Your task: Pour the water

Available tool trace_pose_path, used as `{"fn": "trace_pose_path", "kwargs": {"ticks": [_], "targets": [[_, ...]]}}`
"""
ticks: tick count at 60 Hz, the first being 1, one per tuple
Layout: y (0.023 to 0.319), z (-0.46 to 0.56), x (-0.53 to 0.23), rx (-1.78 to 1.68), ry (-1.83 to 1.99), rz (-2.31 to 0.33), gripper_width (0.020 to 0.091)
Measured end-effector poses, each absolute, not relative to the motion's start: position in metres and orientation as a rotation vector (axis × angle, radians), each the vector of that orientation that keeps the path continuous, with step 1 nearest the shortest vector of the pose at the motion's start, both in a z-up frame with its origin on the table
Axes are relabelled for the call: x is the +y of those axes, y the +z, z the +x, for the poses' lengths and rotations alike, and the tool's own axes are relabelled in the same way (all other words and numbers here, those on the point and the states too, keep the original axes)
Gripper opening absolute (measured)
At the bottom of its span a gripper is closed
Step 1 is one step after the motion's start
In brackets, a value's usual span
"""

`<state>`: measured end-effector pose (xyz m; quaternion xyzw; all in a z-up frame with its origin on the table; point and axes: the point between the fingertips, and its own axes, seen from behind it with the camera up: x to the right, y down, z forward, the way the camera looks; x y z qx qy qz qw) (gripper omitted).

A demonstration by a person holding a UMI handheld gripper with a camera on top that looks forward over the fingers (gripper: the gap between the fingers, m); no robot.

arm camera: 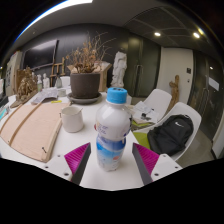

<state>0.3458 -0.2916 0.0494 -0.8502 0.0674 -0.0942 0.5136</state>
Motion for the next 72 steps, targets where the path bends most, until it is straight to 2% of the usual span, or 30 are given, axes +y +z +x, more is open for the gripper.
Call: {"fn": "trace_pose_path", "kwargs": {"ticks": [3, 5, 7, 12, 18, 21, 30, 48, 53, 61, 72], "targets": [[0.042, 0.348, -0.279, 0.156, -0.200, -2.041, 0.0773], [0.041, 0.345, -0.272, 0.144, -0.188, -2.033, 0.0671], [0.042, 0.345, -0.266, 0.129, -0.183, -2.014, 0.0525], [0.042, 0.345, -0.260, 0.120, -0.176, -1.983, 0.0492], [0.042, 0.344, -0.258, 0.130, -0.175, -1.969, 0.0406], [0.043, 0.343, -0.257, 0.133, -0.179, -1.970, 0.0385], [0.050, 0.346, -0.254, 0.119, -0.219, -1.990, 0.0368], [0.156, 0.401, -0.185, -0.322, -0.895, -1.829, 0.0370], [0.170, 0.400, -0.154, -0.510, -1.119, -1.739, 0.0370], [0.187, 0.393, -0.114, -0.854, -1.444, -1.537, 0.0367], [0.184, 0.367, -0.083, -1.173, -1.692, -1.294, 0.0367]]}}
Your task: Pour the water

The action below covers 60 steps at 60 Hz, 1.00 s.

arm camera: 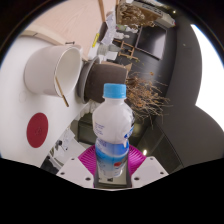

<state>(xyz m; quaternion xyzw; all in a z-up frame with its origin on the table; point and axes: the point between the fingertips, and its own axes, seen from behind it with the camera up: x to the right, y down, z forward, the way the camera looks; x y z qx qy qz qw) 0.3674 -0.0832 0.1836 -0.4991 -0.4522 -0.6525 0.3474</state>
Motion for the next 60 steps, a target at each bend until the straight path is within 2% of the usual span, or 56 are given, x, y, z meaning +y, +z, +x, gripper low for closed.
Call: {"fn": "trace_pose_path", "kwargs": {"ticks": [11, 17, 26, 33, 36, 42, 48, 60], "targets": [[0.169, 0.346, -0.071, -1.367, -1.774, -1.161, 0.0367], [0.170, 0.341, -0.071, -1.354, -1.756, -1.184, 0.0367], [0.184, 0.346, -0.083, -1.050, -1.517, -1.436, 0.0369], [0.191, 0.345, -0.091, -0.690, -1.159, -1.655, 0.0370], [0.186, 0.345, -0.093, -0.539, -0.984, -1.730, 0.0371], [0.162, 0.345, -0.093, -0.300, -0.658, -1.850, 0.0369], [0.124, 0.345, -0.094, -0.121, -0.398, -1.942, 0.0369], [0.064, 0.347, -0.087, -0.020, -0.157, -1.998, 0.0372]]}}
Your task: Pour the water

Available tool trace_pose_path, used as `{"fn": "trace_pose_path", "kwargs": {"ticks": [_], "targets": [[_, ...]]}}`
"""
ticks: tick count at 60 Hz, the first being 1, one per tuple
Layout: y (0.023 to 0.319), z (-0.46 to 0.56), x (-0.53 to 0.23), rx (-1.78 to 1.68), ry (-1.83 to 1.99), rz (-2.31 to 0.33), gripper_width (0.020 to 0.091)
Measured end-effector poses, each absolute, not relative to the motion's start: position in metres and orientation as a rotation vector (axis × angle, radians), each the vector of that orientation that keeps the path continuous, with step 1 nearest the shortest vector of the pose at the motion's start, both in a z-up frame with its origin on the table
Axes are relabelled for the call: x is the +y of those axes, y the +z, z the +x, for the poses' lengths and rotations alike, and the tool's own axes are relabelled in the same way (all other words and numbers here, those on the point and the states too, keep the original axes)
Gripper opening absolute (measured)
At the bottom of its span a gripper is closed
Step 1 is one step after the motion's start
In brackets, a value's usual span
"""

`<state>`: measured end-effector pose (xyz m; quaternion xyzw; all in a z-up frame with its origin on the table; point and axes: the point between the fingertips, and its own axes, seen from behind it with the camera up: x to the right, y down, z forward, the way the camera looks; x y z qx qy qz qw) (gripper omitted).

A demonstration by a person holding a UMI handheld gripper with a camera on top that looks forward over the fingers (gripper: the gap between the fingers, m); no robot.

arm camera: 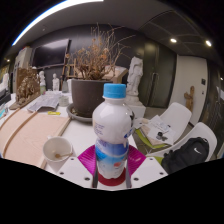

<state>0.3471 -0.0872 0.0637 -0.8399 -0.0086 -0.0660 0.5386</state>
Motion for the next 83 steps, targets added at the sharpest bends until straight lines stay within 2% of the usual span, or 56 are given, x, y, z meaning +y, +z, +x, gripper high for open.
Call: {"fn": "trace_pose_path", "kwargs": {"ticks": [6, 10, 18, 20, 23, 24, 26, 30, 56, 68, 83], "targets": [[0.043, 0.352, -0.088, 0.020, -0.111, -2.013, 0.0384], [0.047, 0.356, -0.086, 0.030, -0.091, -1.983, 0.0396], [0.044, 0.355, -0.090, 0.051, -0.078, -1.981, 0.0525], [0.043, 0.360, -0.094, 0.062, -0.080, -2.007, 0.0612], [0.042, 0.357, -0.099, 0.082, -0.071, -2.034, 0.0851], [0.043, 0.357, -0.101, 0.089, -0.067, -2.041, 0.0867], [0.046, 0.356, -0.108, 0.110, -0.064, -2.053, 0.0824], [0.059, 0.351, -0.126, 0.130, -0.060, -2.071, 0.0864], [0.190, 0.219, -0.318, 0.164, -0.186, -2.137, 0.0856], [0.214, 0.169, -0.373, 0.127, -0.249, -2.123, 0.0855], [0.216, 0.161, -0.395, 0.135, -0.286, -2.135, 0.0855]]}}
